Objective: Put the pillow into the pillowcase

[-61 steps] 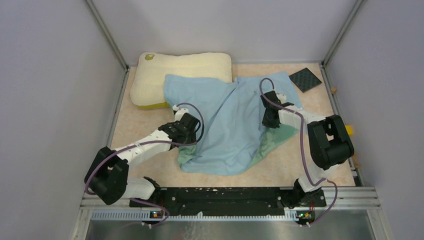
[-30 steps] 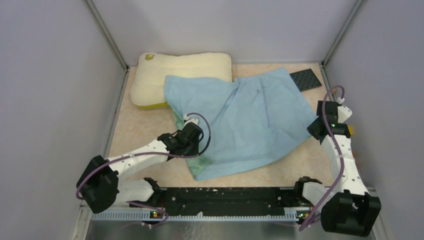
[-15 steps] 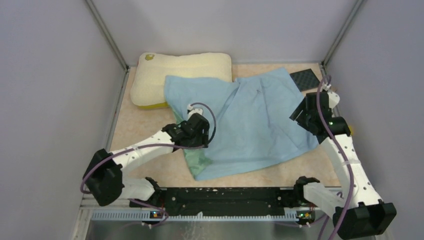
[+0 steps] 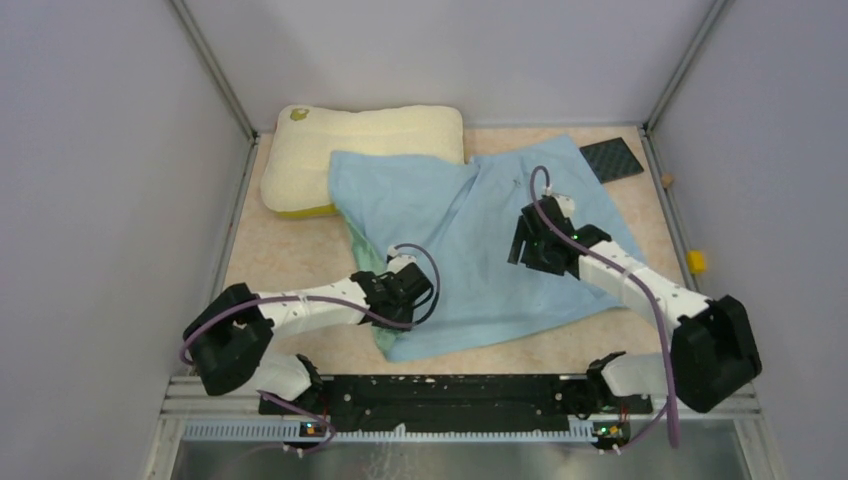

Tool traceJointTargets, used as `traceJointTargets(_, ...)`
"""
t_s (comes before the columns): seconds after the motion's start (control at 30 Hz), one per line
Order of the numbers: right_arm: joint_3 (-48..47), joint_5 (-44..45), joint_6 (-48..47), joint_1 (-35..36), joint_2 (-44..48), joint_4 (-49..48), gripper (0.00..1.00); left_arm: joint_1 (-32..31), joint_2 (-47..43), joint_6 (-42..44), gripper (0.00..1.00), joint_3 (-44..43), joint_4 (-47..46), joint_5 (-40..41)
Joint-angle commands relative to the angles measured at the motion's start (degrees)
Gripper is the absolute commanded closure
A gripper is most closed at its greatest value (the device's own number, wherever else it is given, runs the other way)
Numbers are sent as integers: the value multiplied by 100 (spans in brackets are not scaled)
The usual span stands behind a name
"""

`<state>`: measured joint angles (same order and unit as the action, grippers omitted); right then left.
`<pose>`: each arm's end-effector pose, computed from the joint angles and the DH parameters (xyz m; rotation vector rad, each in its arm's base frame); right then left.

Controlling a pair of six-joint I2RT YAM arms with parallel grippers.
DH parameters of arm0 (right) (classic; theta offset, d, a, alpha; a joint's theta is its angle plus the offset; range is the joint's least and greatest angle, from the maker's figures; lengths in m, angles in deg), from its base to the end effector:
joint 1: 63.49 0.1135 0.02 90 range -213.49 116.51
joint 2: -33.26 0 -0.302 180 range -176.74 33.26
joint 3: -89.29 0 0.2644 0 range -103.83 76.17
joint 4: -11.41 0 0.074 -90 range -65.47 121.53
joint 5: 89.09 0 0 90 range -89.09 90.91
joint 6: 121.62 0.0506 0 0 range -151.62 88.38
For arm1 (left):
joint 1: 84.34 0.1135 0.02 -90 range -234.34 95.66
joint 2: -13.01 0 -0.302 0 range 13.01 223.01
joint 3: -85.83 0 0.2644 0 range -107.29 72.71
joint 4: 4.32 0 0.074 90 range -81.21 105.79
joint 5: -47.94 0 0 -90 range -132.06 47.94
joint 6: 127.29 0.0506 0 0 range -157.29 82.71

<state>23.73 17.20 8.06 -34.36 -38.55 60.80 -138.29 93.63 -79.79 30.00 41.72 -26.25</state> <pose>0.2320 0.1131 0.2704 0.3384 2.4679 0.1409 0.1589 -0.1949 0.1847 0.2074 2.7069 -0.0907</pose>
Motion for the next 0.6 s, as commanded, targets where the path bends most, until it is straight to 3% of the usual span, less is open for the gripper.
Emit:
traceJointTargets(0.0,342,-289,67,129,-482,-998,30,-10,-387,-643,63,284,169,374)
traceJointTargets(0.1,436,-145,13,124,-682,-1142,29,-5,-824,-1028,82,316,623,706)
traceJointTargets(0.2,420,1,-57,50,-829,-1100,28,3,-1326,-1557,85,333,1291,1097)
traceJointTargets(0.4,539,-36,-172,-305,-797,-1195,28,180,-2683,-3324,76,788,2507,1703)
traceJointTargets(0.5,521,6,-244,-398,-816,-1122,28,289,-3305,-4100,58,919,2971,1845)
traceJointTargets(0.57,510,-16,-290,-393,-779,-1094,28,314,-3499,-4285,53,862,3089,1929)
